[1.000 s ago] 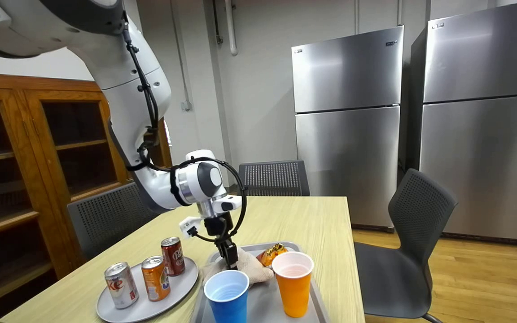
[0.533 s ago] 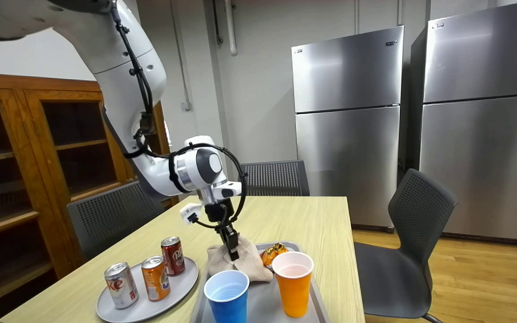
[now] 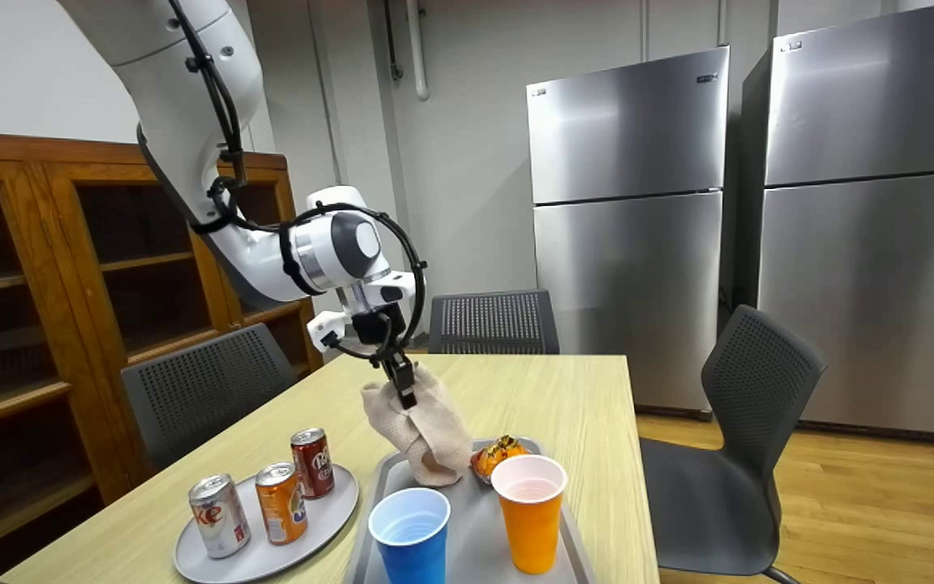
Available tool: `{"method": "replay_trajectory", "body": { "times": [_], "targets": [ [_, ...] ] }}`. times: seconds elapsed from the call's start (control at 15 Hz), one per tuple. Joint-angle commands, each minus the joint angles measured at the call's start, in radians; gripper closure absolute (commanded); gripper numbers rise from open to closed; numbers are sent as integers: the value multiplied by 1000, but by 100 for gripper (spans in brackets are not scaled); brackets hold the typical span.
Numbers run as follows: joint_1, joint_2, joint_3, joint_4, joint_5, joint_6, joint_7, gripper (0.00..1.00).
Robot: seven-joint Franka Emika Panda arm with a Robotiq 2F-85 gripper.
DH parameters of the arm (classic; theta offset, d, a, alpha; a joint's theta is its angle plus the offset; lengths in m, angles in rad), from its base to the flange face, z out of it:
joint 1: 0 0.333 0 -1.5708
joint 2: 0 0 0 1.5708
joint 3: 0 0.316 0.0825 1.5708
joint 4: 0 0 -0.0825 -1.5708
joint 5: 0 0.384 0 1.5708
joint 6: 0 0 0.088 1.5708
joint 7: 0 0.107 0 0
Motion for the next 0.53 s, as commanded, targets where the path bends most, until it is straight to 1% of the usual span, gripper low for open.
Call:
{"method": "replay_trajectory", "body": {
  "times": [0.0,0.47],
  "targets": [
    [5,-69,45,-5,14,-24,44,98],
    [12,-56,124,72,26,-18,71,98]
  ]
}}
